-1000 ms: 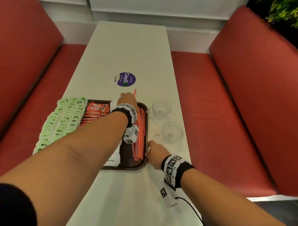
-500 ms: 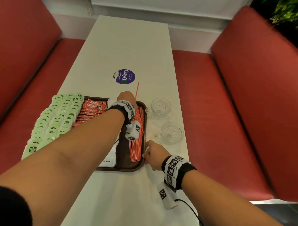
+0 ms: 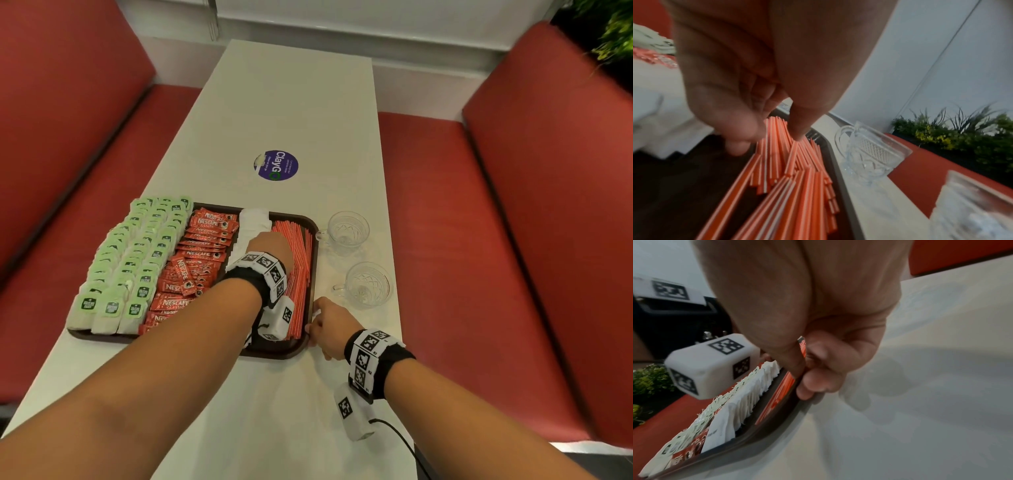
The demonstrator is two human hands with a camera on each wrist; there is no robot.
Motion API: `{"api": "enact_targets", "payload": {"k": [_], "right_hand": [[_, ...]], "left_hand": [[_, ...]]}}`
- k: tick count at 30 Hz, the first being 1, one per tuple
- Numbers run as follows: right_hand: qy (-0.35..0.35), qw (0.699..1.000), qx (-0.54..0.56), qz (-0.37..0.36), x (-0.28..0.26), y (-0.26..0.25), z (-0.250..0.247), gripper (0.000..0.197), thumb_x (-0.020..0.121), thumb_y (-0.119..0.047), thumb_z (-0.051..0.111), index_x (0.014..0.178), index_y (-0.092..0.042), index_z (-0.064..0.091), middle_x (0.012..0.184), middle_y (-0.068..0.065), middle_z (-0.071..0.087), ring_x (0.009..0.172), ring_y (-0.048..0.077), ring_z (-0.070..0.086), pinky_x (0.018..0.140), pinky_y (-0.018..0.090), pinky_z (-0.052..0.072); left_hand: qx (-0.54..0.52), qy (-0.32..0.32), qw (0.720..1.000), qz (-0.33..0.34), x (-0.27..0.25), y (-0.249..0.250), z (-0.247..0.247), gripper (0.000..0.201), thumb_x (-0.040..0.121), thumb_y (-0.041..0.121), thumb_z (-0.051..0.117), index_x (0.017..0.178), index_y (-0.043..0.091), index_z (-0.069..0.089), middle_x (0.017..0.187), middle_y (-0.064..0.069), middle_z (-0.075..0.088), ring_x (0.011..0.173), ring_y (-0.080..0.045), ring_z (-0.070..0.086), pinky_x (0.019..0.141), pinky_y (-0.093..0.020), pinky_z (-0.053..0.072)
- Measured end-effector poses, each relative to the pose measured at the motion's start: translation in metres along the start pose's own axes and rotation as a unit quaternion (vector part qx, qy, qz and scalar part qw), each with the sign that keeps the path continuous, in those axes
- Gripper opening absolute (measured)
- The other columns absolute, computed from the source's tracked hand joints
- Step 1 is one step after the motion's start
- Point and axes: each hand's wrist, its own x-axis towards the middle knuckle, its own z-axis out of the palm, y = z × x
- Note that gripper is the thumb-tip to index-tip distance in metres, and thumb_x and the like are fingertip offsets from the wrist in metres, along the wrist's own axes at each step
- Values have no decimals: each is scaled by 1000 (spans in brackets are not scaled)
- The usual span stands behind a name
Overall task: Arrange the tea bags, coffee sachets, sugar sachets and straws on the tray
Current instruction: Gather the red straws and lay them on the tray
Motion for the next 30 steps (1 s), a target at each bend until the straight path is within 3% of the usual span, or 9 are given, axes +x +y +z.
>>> {"api": "enact_targets", "payload": {"k": [3,5,8,13,18,21,23,26,30], "right_hand": [[0,1000,8,6,0,0,1,22,97,-21,52,118,-17,47,94,11,72,63,28,65,51,37,58],[2,1000,12,9,0,0,1,23,98,-21,53,120,-18,47,95,10,72,62,25,63,44,31,53],[1,1000,19,11,-1,0,1,25,98,-23,53,121,-18,47,97,10,72,61,23,62,42,25,47],[0,1000,17,13,-1,0,0,26,98,-23,52,123,-18,46,100,11,71,62,24,64,42,25,46],[3,1000,15,17,-1,0,1,26,98,-23,52,123,-19,46,101,11,71,66,26,65,43,26,48],[8,999,22,28,-1,-1,2,26,96,-22,53,121,-18,47,101,12,70,68,30,65,46,28,49],[12,999,13,32,0,-3,3,27,96,-21,53,122,-18,47,103,13,70,72,31,65,48,30,49],[15,999,-15,35,1,-5,4,28,96,-17,55,123,-15,47,105,14,70,80,33,67,57,35,54],[20,998,-47,45,-1,-9,5,31,94,-14,59,122,-13,46,105,15,70,88,37,69,66,42,59]], "left_hand": [[-11,-23,1000,4,9,6,-3,30,101,26,51,118,4,62,124,-13,65,114,-28,62,92,-35,50],[-16,-24,1000,11,12,13,-7,34,101,25,51,124,2,60,129,-15,62,119,-31,59,97,-38,48],[-3,-16,999,28,14,20,-8,29,100,18,54,120,0,64,125,-17,64,116,-32,62,95,-39,51],[-28,-84,996,8,17,25,-10,36,97,26,61,125,3,62,127,-16,63,117,-34,61,99,-43,50],[-24,-60,997,33,1,13,-19,32,101,28,53,117,3,63,120,-13,66,111,-27,63,88,-32,49],[-28,-53,998,34,-23,2,-20,24,97,28,60,101,5,63,104,-11,69,91,-25,65,70,-28,48],[-25,-74,996,41,-39,-3,-11,30,91,37,67,92,8,61,89,-7,66,79,-22,62,65,-28,49],[-15,-86,995,50,-57,-5,3,45,82,52,72,96,10,63,94,-6,66,83,-21,65,70,-29,54],[-13,-73,996,49,-64,-4,14,51,81,51,75,108,9,63,106,-7,67,95,-23,66,79,-30,54]]}}
